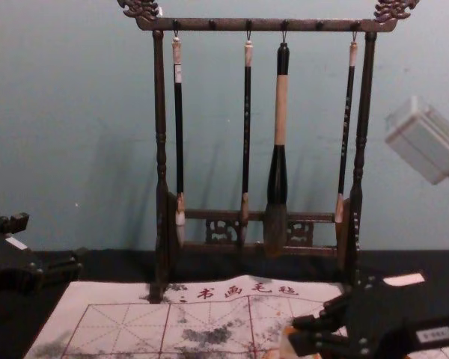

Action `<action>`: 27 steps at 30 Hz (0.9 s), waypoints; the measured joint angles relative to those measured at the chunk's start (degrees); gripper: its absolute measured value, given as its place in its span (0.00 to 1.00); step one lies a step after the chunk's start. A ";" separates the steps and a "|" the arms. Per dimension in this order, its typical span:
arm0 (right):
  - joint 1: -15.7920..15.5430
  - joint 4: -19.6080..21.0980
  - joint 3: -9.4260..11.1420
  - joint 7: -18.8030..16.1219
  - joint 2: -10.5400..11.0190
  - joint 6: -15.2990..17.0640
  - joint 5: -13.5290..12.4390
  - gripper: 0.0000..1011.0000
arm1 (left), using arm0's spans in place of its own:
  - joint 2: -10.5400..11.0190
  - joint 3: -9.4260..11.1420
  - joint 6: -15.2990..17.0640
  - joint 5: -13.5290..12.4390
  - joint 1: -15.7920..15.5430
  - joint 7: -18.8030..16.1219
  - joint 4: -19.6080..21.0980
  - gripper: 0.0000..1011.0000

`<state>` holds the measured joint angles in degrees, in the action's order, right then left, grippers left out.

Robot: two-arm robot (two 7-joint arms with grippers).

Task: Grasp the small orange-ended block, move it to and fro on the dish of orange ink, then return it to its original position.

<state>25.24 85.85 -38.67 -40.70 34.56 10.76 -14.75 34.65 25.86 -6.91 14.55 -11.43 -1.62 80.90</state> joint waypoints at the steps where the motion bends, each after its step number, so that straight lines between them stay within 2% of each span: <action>1: -0.13 0.15 0.06 -0.02 0.15 0.00 -0.07 0.08 | 0.00 0.00 0.00 0.00 0.00 0.00 0.00 0.99; 12: -1.58 2.65 0.42 -0.89 2.07 -0.04 -0.79 0.08 | 0.00 0.00 0.00 0.00 0.00 0.00 0.00 0.99; 27: -1.35 3.11 -1.03 -2.30 1.86 -0.11 -1.13 0.08 | 0.00 0.00 0.00 0.00 0.00 0.00 0.00 0.99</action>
<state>23.89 88.96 -39.70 -43.00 36.42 10.65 -15.88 34.64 25.86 -6.91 14.55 -11.43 -1.62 80.90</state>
